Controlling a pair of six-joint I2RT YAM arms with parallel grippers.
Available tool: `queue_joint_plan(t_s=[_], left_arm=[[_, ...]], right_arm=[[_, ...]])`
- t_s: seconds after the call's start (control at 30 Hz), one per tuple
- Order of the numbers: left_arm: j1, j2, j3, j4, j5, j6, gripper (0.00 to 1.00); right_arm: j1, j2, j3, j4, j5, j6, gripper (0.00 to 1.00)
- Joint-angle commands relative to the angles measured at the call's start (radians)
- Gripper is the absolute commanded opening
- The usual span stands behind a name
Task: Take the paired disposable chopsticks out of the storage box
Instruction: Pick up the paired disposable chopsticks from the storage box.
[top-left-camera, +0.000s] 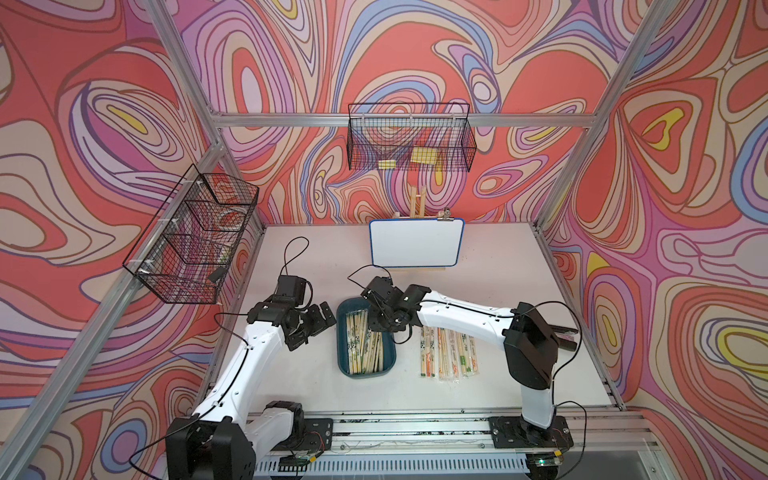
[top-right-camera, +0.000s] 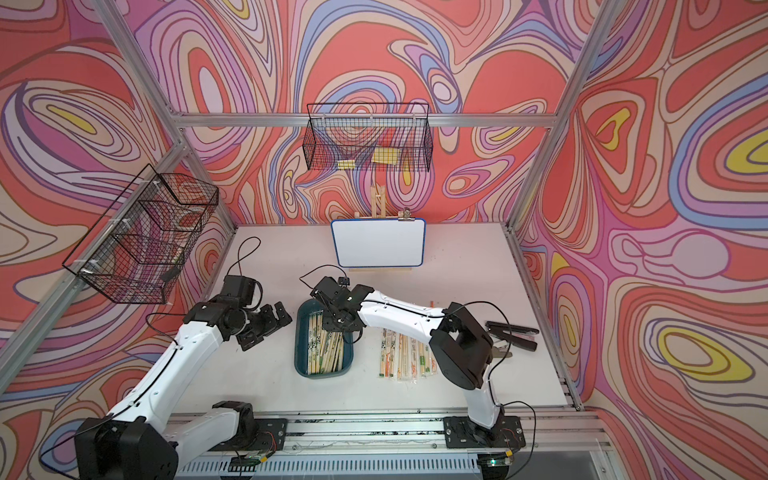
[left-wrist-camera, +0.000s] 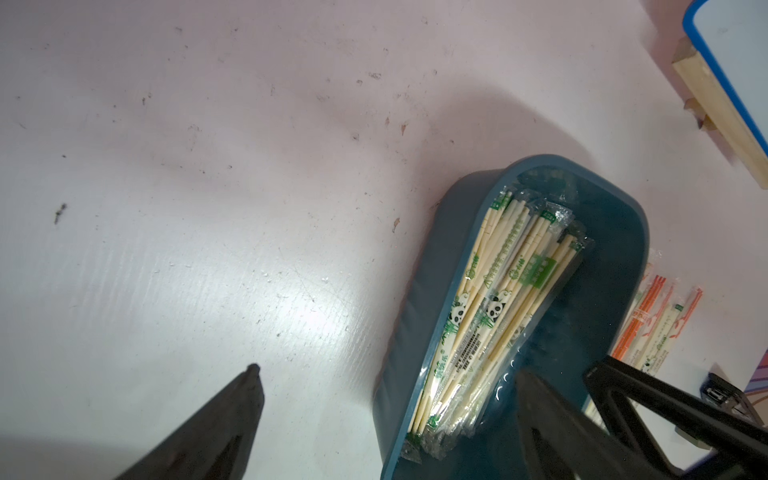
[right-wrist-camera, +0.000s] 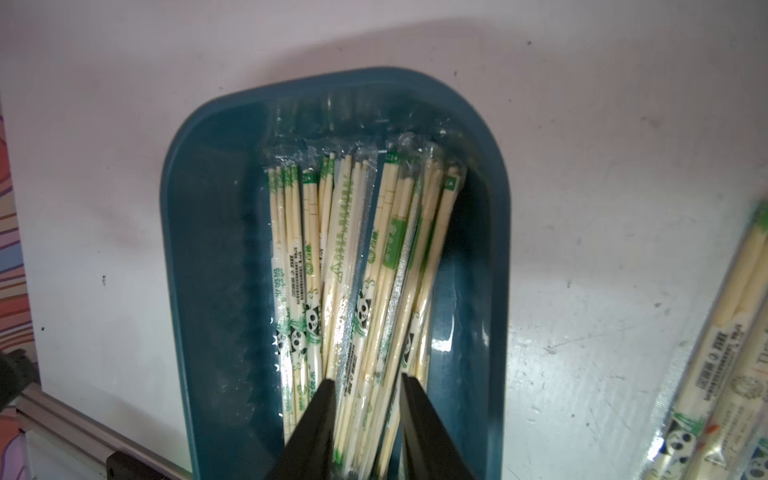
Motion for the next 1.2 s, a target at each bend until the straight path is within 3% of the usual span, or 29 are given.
queue_joint_plan(t_s=[0.0, 0.93, 1.17], left_arm=[[0.001, 0.004, 0.031, -0.029, -0.023, 0.024, 1.0], [0.022, 0.034, 0.02, 0.003, 0.017, 0.045, 1.0], [0.027, 0.038, 0.017, 0.006, 0.023, 0.05, 1.0]], right_arm=[[0.014, 0.036, 0.021, -0.041, 0.015, 0.037, 0.32], [0.021, 0.203, 0.1, -0.057, -0.007, 0.046, 0.28], [0.021, 0.222, 0.11, -0.053, -0.011, 0.046, 0.22]])
